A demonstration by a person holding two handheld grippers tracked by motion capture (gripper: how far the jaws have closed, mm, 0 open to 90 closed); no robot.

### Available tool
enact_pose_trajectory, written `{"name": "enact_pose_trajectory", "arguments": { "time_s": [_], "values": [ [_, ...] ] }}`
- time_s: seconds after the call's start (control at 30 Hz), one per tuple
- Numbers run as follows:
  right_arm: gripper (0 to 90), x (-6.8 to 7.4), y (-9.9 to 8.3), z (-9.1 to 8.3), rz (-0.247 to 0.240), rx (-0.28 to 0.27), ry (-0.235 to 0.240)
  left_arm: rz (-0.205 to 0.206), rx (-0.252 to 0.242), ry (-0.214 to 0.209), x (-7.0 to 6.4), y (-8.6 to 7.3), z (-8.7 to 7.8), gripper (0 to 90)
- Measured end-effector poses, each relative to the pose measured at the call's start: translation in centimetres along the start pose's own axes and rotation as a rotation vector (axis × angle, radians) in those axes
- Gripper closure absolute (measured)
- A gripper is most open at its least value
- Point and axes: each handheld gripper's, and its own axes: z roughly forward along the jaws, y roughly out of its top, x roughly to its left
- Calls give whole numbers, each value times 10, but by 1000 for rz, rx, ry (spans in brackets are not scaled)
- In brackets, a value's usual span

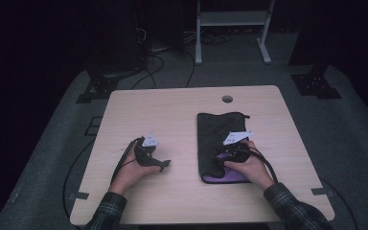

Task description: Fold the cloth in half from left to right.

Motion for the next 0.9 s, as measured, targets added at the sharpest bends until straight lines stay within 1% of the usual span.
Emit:
{"name": "enact_pose_trajectory", "arguments": {
  "time_s": [0.07, 0.13, 0.17, 0.2, 0.23, 0.33, 0.37, 0.4, 0.43, 0.5, 0.63, 0.67, 0.7, 0.73, 0.83, 0.87, 0.9],
  "values": [
    [512, 2, -1, 3, -26, 16, -10, 0, 0, 0, 0, 0, 0, 0],
    [557, 4, -1, 4, -57, 26, -23, 0, 0, 0, 0, 0, 0, 0],
    [597, 5, -1, 3, -68, 26, -29, 0, 0, 0, 0, 0, 0, 0],
    [688, 7, -1, 3, -75, 29, -22, 0, 0, 0, 0, 0, 0, 0],
    [688, 7, -1, 3, -75, 29, -22, 0, 0, 0, 0, 0, 0, 0],
    [757, 7, -1, 1, -75, 25, -26, 0, 0, 0, 0, 0, 0, 0],
    [767, 7, -1, 0, -71, 20, -27, 0, 0, 0, 0, 0, 0, 0],
    [805, 5, 0, -4, -49, 0, -16, 0, 0, 0, 0, 0, 0, 0],
    [805, 5, 0, -4, -49, 0, -16, 0, 0, 0, 0, 0, 0, 0],
    [822, 3, 1, -9, -28, -11, -13, 0, 0, 0, 0, 0, 0, 0],
    [832, -2, 2, -20, 25, -38, 5, 0, 0, 0, 0, 0, 0, 0],
    [834, -4, 2, -27, 43, -55, 9, 1, 0, 0, 0, 0, 0, 0],
    [834, -4, 2, -27, 43, -55, 9, 2, 1, 0, 0, 0, 0, 0],
    [835, -4, 2, -32, 44, -60, 10, 2, 1, 0, 0, 0, 0, 0],
    [836, -5, 1, -45, 68, -86, 13, 2, 4, -1, 0, 0, 0, 0],
    [836, -7, -1, -54, 88, -116, 21, 2, 4, -1, 0, 0, 0, 0],
    [836, -7, -1, -54, 88, -116, 21, 2, 4, -1, 0, 0, 0, 0]
  ]
}}
